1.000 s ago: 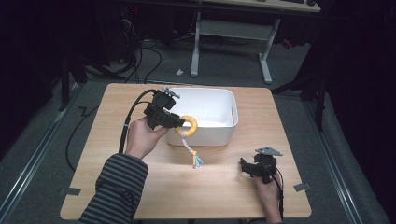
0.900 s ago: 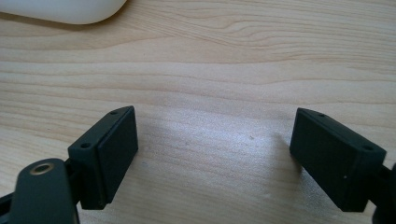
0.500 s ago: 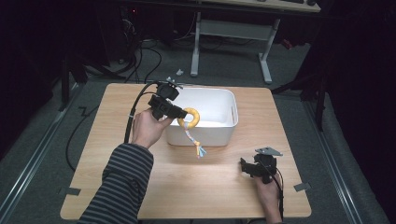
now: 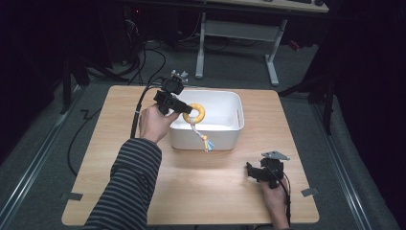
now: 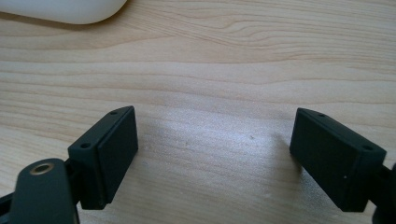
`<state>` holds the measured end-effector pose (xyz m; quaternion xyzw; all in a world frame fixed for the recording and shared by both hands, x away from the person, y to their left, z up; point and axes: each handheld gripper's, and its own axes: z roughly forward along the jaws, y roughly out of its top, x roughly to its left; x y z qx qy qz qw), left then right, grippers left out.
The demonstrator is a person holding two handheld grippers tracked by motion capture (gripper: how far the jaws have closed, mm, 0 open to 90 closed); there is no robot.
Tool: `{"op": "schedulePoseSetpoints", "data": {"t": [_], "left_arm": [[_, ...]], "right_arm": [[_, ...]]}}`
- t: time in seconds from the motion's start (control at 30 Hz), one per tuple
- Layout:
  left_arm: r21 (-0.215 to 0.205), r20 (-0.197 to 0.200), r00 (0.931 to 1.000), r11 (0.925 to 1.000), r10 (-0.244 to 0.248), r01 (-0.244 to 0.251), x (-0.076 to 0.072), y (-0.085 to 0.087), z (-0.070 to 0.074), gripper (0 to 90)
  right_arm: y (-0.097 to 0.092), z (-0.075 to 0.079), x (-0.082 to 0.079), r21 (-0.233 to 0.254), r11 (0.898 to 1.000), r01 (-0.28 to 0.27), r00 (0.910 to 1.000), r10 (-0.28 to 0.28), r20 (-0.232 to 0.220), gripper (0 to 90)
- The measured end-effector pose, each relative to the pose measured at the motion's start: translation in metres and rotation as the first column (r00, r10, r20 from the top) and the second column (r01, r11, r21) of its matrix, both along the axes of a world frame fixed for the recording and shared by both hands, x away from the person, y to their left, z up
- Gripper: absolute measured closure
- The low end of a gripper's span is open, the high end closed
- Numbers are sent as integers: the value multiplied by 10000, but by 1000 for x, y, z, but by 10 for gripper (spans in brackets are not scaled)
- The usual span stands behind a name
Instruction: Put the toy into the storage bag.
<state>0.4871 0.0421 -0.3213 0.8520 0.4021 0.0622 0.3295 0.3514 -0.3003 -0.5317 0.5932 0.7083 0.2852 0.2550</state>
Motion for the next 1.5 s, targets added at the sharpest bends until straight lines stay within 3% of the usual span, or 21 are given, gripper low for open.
{"op": "schedulePoseSetpoints", "data": {"t": [0.27,0.47,1.27,1.5], "left_arm": [[-273,-180,9992,9989,368,-373,13,3,1,696],[-223,-328,9955,9958,885,-892,24,8,-6,697],[-180,-528,9826,9837,1779,-1790,49,0,-28,707],[242,-514,9811,9824,1863,-1853,53,-8,-38,707]], "right_arm": [[0,0,0,-1,10000,-19,10000,19,11,153],[0,0,0,-2,10000,-31,10000,31,8,153],[0,0,0,-20,10000,-85,10000,85,9,153],[0,0,0,-19,10000,-91,10000,91,11,153]]}}
